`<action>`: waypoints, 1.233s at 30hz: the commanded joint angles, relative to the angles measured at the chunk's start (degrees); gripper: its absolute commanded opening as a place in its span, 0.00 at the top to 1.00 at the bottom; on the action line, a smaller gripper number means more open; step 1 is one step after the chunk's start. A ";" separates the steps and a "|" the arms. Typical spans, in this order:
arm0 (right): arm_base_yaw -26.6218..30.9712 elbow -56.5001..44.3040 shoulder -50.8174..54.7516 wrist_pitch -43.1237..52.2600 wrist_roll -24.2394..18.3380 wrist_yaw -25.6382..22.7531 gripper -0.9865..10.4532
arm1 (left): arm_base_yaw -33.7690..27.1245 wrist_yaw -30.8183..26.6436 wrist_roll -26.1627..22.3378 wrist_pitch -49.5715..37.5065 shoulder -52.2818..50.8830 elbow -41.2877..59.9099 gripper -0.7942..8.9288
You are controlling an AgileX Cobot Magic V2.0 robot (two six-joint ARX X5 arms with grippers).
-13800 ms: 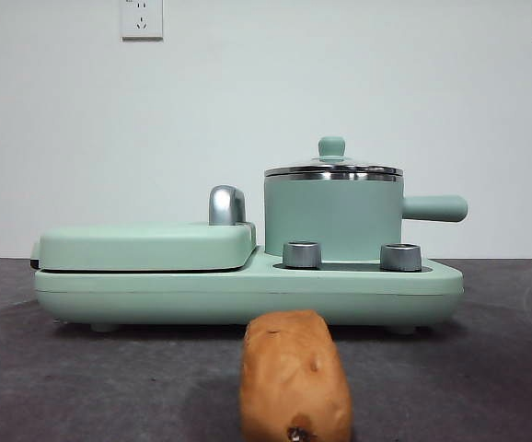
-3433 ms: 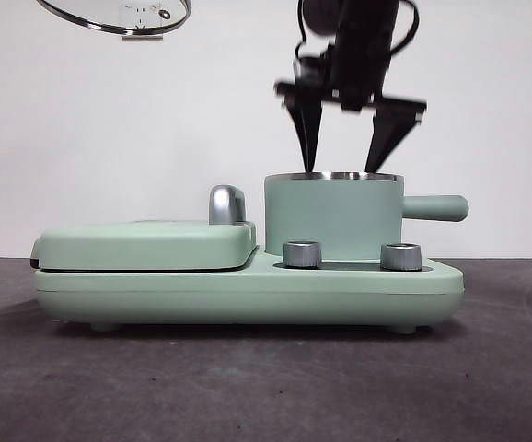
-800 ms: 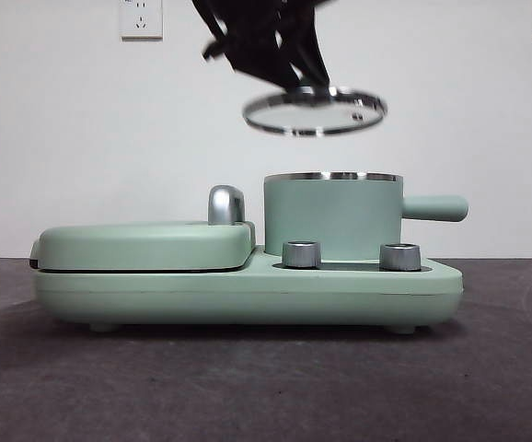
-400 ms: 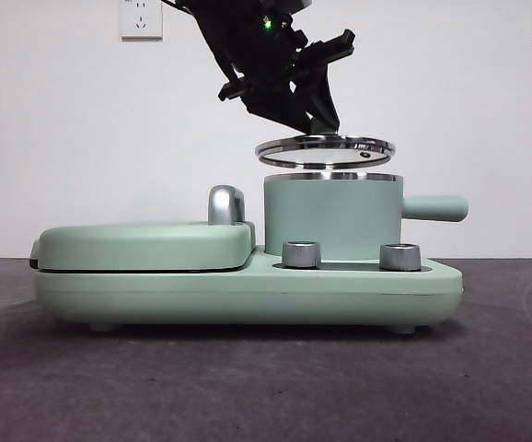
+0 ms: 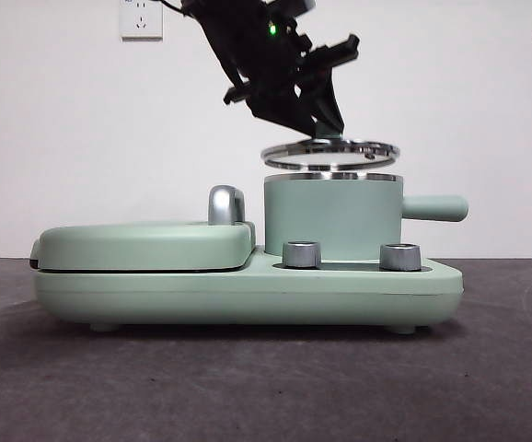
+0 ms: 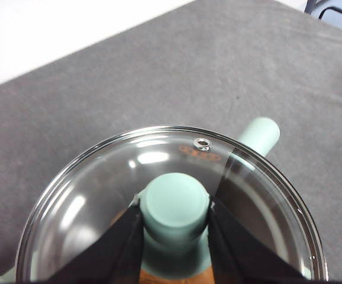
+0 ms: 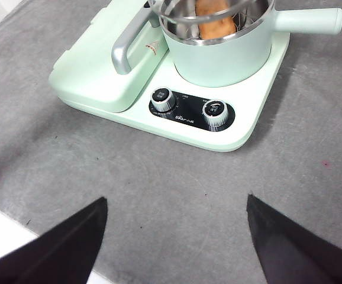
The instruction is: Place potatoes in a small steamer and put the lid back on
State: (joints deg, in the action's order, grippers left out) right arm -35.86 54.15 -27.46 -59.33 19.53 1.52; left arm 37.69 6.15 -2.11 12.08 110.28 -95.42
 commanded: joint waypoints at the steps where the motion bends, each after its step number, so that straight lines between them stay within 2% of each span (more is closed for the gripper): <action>1: -0.42 0.26 -0.09 0.59 -0.46 0.00 0.60 | 0.63 0.07 0.17 -1.57 1.75 -1.68 0.90; 20: -0.42 0.26 -0.11 0.59 -0.46 -0.02 0.60 | 0.63 -0.24 0.02 -3.28 4.07 -1.68 0.90; 30: -0.39 0.26 -0.11 0.59 -0.44 -0.07 0.60 | 1.07 -0.24 -0.07 -0.33 5.05 -1.68 0.90; 37: -0.39 0.26 -0.11 0.63 -0.44 -0.48 0.60 | 1.70 -0.59 -3.30 2.73 5.05 -1.68 0.89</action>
State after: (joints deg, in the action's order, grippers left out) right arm -35.86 54.15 -27.46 -59.33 19.53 1.30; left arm 38.33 5.26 -3.68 12.97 112.99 -96.40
